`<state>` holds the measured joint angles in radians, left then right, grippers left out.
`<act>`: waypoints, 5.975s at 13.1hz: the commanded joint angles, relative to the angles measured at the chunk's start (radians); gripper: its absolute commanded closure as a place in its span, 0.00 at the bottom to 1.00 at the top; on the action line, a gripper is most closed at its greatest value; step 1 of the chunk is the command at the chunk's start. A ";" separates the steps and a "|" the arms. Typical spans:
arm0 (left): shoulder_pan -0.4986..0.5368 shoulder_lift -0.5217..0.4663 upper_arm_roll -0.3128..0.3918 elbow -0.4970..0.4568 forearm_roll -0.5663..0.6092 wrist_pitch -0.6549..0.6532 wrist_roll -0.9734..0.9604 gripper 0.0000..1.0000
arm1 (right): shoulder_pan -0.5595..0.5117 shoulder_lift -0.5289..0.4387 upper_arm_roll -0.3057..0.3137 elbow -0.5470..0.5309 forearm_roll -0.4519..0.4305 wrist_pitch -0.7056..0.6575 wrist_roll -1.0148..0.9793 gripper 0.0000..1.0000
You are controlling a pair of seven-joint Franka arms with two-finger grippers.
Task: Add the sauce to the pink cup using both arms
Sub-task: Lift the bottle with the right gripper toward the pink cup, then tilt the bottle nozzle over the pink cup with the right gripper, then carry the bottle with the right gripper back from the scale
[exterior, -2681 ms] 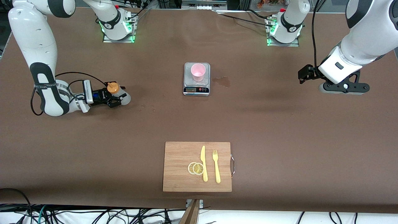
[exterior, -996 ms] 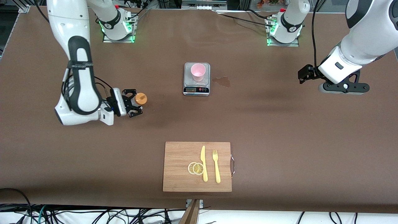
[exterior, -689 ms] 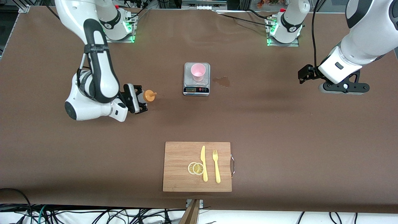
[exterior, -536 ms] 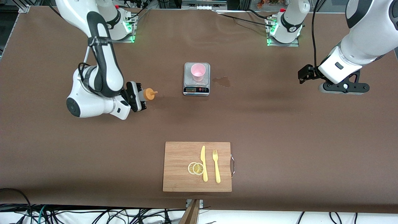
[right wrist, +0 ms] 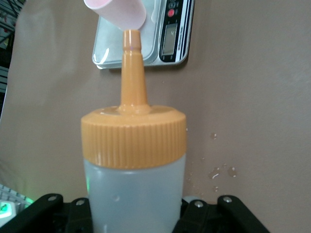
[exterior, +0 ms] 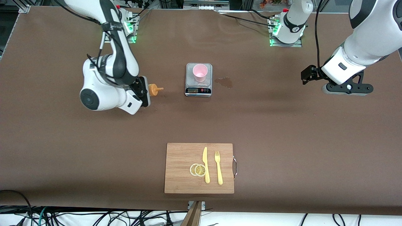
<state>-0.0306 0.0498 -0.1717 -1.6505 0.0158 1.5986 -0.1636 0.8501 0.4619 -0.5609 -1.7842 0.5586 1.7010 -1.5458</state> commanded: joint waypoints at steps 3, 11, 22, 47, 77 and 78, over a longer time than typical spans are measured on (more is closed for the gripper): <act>0.005 -0.015 0.001 -0.006 -0.019 -0.011 0.013 0.00 | 0.044 -0.060 0.111 -0.014 -0.094 0.017 0.249 0.86; 0.005 -0.015 0.000 -0.006 -0.019 -0.011 0.013 0.00 | 0.083 -0.060 0.234 0.003 -0.192 0.012 0.464 0.86; 0.005 -0.015 0.000 -0.006 -0.019 -0.011 0.015 0.00 | 0.092 -0.089 0.335 -0.034 -0.318 -0.008 0.607 0.86; 0.003 -0.015 0.000 -0.006 -0.019 -0.011 0.015 0.00 | 0.144 -0.011 0.420 0.087 -0.549 -0.055 0.892 0.87; 0.003 -0.015 0.000 -0.006 -0.019 -0.011 0.015 0.00 | -0.506 -0.068 0.260 0.072 0.188 -0.173 -0.205 0.87; 0.003 -0.015 0.000 -0.006 -0.019 -0.011 0.015 0.00 | -0.549 -0.043 0.259 0.075 0.216 -0.196 -0.280 0.87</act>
<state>-0.0310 0.0498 -0.1722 -1.6504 0.0158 1.5986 -0.1636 0.3612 0.3849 -0.2964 -1.7158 0.7067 1.5525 -1.7015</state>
